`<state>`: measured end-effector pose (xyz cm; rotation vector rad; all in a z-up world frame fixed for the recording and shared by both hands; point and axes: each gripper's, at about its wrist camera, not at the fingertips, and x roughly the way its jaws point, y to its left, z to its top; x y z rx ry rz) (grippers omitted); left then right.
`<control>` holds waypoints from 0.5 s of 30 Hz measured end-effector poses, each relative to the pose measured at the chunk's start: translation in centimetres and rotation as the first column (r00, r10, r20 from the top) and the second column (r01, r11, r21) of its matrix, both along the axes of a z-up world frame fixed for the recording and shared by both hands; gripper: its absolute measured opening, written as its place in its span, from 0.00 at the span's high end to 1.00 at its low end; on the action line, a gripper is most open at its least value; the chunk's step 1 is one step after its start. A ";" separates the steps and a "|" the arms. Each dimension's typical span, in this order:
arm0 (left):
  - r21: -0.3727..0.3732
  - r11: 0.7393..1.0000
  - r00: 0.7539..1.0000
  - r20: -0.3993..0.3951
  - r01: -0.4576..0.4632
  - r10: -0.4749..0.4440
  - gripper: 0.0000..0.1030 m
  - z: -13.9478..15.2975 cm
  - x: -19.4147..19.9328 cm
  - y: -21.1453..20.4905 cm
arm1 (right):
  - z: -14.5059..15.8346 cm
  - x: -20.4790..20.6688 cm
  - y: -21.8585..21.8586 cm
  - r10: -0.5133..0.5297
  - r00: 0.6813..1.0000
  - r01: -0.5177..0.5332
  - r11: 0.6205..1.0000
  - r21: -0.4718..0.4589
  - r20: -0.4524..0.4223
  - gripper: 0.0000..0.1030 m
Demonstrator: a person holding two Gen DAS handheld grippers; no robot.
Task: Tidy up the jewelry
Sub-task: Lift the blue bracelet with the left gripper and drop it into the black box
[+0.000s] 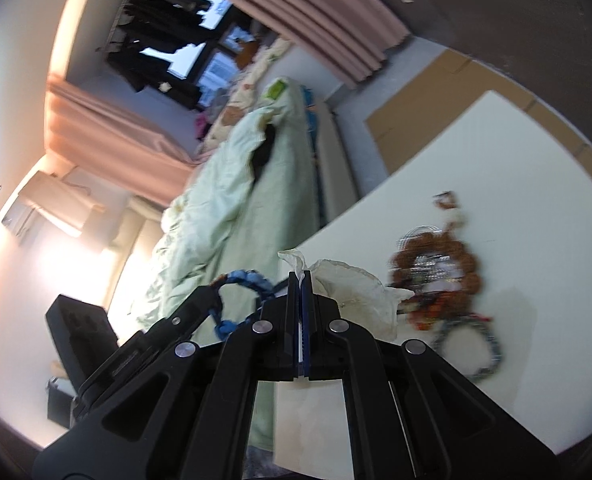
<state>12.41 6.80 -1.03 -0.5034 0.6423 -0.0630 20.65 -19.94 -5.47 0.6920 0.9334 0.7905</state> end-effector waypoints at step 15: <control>0.018 0.993 0.993 0.006 -0.120 0.120 0.92 0.3 -2.4 5.0 | -1.5 -1.1 9.2 0.159 0.987 -0.157 0.986 0.058 -0.034 0.97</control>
